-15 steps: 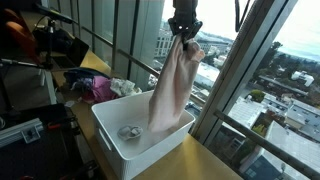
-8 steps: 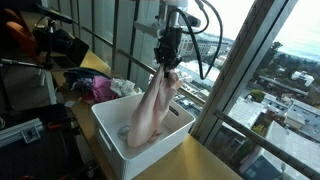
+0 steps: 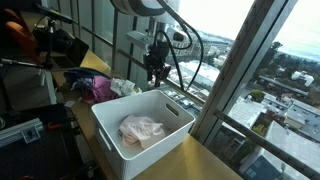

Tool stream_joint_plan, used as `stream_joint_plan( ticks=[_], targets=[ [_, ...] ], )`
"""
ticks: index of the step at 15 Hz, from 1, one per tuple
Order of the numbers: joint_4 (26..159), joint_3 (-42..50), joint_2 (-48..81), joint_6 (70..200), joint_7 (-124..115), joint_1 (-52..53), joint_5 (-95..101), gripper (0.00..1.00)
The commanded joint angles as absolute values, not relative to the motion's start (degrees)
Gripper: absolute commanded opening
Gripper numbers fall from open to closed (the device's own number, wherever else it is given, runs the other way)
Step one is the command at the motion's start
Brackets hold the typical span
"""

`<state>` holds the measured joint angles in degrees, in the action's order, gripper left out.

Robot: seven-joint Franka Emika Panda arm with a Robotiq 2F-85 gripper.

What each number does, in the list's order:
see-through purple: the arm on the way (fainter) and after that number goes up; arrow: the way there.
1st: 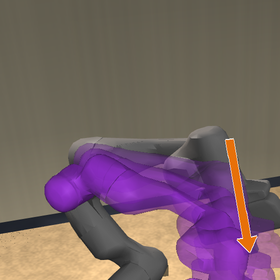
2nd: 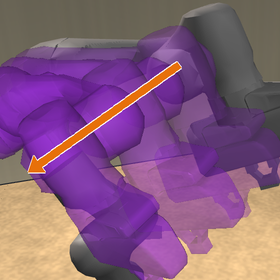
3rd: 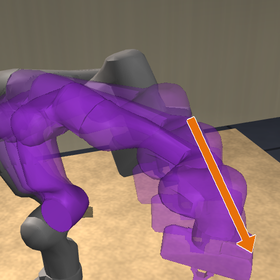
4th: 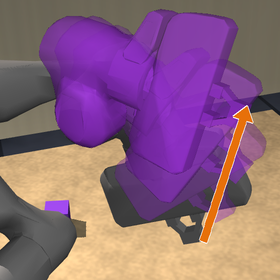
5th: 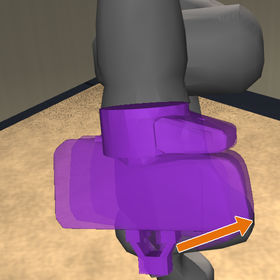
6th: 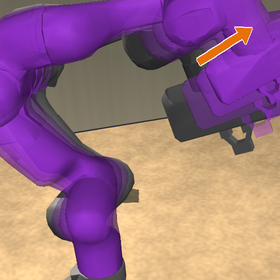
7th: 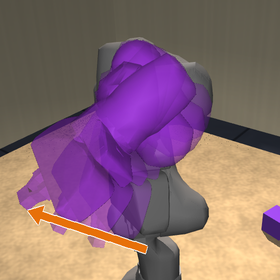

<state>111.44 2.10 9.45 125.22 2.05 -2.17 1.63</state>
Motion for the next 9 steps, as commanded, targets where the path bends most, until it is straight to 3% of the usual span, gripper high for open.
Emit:
stream_joint_plan(
  ticks=[1,3,9],
  targets=[
    [113.3,-0.6,5.3,125.0,-0.5,1.1,2.1,0.88],
    [115.0,-3.0,3.3,125.5,-1.9,3.9,2.8,1.0],
    [118.8,-10.3,6.2,128.3,-10.0,12.5,8.4,1.0]
  ],
)
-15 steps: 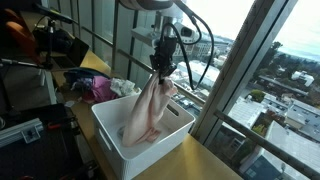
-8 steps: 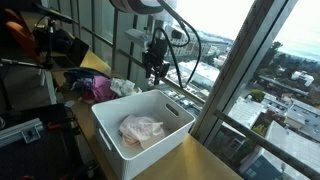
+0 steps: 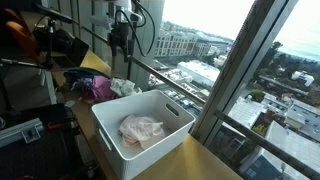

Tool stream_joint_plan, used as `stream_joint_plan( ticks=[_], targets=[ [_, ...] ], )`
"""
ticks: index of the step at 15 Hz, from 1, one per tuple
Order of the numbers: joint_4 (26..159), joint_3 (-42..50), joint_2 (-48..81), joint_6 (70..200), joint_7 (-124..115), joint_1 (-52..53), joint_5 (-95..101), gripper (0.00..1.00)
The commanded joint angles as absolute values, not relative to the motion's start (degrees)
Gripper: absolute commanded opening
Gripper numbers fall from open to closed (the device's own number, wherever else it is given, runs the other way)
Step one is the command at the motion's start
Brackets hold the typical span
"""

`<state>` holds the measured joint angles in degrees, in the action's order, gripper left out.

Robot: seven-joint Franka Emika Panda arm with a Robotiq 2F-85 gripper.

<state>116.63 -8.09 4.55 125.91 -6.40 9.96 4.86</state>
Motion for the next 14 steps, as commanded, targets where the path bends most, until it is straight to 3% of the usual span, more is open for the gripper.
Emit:
stream_joint_plan(
  ticks=[1,14],
  targets=[
    [119.5,-11.1,7.1,128.8,-11.4,13.7,9.5,1.0],
    [119.3,-14.8,23.7,137.7,-11.7,20.2,5.7,1.0]
  ],
)
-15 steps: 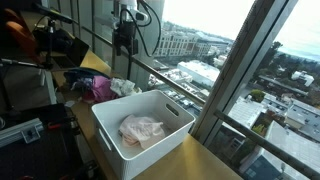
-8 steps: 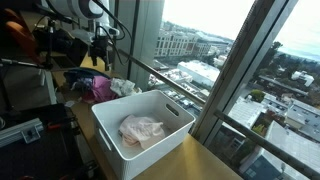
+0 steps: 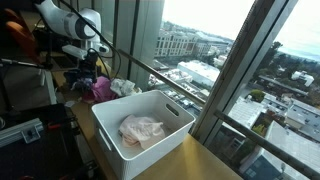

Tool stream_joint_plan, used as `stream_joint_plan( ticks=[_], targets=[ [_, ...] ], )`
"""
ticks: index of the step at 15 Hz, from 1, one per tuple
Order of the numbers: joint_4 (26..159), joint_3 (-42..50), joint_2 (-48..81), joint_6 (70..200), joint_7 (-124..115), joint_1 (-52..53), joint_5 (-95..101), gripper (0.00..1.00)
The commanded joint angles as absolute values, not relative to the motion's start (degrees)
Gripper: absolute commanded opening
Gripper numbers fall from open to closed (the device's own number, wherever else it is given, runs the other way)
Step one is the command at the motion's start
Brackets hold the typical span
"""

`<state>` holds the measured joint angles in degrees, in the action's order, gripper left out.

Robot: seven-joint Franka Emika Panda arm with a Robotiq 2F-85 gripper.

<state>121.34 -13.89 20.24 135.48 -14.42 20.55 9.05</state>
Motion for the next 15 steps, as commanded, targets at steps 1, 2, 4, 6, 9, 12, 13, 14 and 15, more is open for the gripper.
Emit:
stream_joint_plan(
  ticks=[1,2,4,6,9,12,13,14,15],
  targets=[
    [118.2,-15.7,25.1,138.1,-9.2,19.1,2.9,1.0],
    [117.2,-15.9,26.3,138.6,-7.7,18.8,1.3,1.0],
    [114.5,-16.4,28.0,139.4,-4.0,18.0,-1.5,1.0],
    [111.3,-16.6,29.4,140.1,-0.8,17.7,-2.5,1.0],
    [108.6,-17.5,31.4,141.4,3.5,17.4,-3.2,1.0],
    [107.9,-18.3,33.9,142.7,6.3,17.4,-3.9,1.0],
    [107.4,-18.7,35.0,142.5,7.0,17.2,-4.2,1.0],
    [107.0,-18.8,36.1,142.5,7.5,17.1,-4.4,1.0],
    [106.3,-18.9,37.3,142.1,7.9,17.0,-4.5,1.0]
  ],
)
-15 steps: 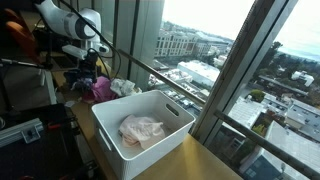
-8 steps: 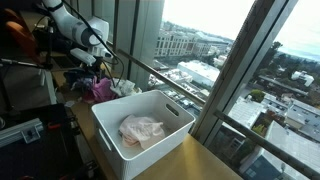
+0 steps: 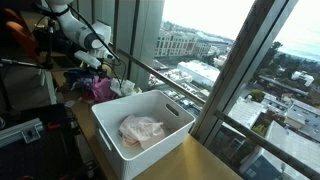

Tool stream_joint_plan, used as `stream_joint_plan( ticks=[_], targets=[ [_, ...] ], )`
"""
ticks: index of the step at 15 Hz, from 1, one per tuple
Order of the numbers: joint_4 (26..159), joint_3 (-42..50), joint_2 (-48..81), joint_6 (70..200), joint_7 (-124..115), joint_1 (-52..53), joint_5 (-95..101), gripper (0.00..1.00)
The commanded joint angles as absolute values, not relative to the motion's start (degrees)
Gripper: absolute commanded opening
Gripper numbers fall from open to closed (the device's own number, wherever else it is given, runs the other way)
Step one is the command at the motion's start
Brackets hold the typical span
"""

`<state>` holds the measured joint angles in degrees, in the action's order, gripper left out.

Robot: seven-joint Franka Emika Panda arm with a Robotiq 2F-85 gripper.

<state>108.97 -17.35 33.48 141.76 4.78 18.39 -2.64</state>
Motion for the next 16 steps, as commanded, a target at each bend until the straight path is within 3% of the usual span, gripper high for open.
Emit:
stream_joint_plan(
  ticks=[1,6,8,16],
  targets=[
    [105.6,-18.9,38.5,141.9,8.2,17.0,-4.5,1.0],
    [101.3,-18.0,44.1,141.4,8.1,17.0,-3.7,1.0],
    [100.2,-17.2,46.0,141.2,7.0,17.4,-3.1,0.72],
    [104.6,-15.6,43.3,141.2,5.7,13.5,-3.8,0.15]
  ],
)
